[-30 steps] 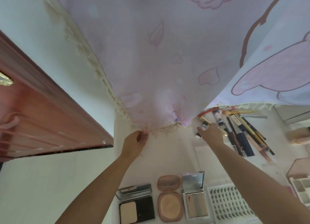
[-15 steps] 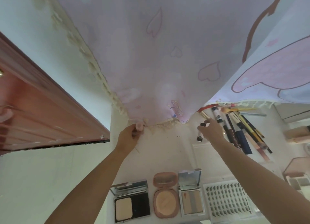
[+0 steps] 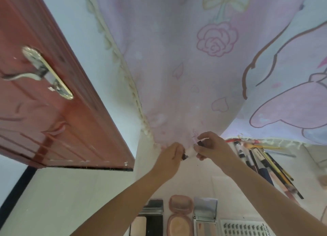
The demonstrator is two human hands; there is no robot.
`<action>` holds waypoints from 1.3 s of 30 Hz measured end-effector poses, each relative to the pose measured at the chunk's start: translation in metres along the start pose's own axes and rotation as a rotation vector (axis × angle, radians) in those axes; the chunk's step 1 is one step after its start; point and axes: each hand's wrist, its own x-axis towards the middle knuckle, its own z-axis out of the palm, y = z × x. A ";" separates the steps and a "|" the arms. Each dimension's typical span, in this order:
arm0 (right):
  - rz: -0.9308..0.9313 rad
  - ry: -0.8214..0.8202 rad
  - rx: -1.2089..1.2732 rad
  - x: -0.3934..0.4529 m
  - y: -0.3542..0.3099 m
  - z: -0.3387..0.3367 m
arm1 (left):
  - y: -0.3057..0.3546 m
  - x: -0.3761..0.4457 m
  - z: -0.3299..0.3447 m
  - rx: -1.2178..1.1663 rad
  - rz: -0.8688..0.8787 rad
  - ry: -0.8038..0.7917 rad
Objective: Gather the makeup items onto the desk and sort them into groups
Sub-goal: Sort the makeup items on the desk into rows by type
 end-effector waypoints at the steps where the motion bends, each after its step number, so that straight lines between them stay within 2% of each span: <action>1: -0.029 0.004 -0.001 -0.001 -0.007 0.001 | 0.012 0.002 0.001 -0.008 0.000 0.014; 4: -0.048 0.051 -0.126 0.001 -0.029 -0.001 | 0.043 0.011 -0.003 -0.013 -0.019 0.156; 7: -0.112 0.149 -0.471 0.004 -0.049 -0.006 | 0.070 0.019 -0.007 0.072 0.023 0.241; 10: -0.170 0.274 -0.664 0.001 -0.066 -0.016 | 0.090 0.024 -0.009 0.032 0.025 0.258; 12: -0.231 0.359 -0.727 -0.005 -0.074 -0.025 | 0.105 0.030 -0.011 -0.133 -0.047 0.199; 14: -0.437 0.507 -0.794 -0.013 -0.079 -0.031 | 0.121 0.033 -0.014 -0.371 -0.164 0.080; 17: -0.857 0.687 -0.822 -0.028 -0.091 -0.045 | 0.144 0.030 -0.020 -0.511 -0.245 -0.138; 19: -1.072 0.677 -0.878 -0.033 -0.096 -0.056 | 0.154 0.025 -0.019 -0.571 -0.248 -0.232; 20: -1.112 0.632 -0.868 -0.034 -0.097 -0.061 | 0.158 0.023 -0.019 -0.573 -0.242 -0.236; 21: -1.074 0.577 -0.830 -0.035 -0.099 -0.065 | 0.162 0.022 -0.019 -0.551 -0.228 -0.212; 23: -0.823 0.438 -0.715 -0.035 -0.099 -0.074 | 0.169 0.022 -0.022 -0.469 -0.175 -0.135; 26: -0.532 0.263 -0.381 -0.036 -0.094 -0.087 | 0.174 0.022 -0.029 -0.344 -0.061 -0.098; 28: -0.514 0.200 -0.170 -0.041 -0.095 -0.091 | 0.176 0.022 -0.033 -0.248 0.048 -0.032; 30: -0.562 0.160 -0.081 -0.046 -0.096 -0.093 | 0.179 0.024 -0.038 -0.222 0.119 0.064; 33: -0.577 0.108 -0.014 -0.051 -0.101 -0.096 | 0.180 0.028 -0.044 -0.305 0.146 0.127; 35: -0.504 0.073 0.118 -0.053 -0.106 -0.098 | 0.177 0.028 -0.046 -0.312 0.151 0.141; 37: -0.376 0.067 0.107 -0.055 -0.111 -0.097 | 0.174 0.026 -0.047 -0.302 0.155 0.140; 39: -0.266 0.051 -0.053 -0.053 -0.112 -0.095 | 0.171 0.024 -0.046 -0.275 0.162 0.127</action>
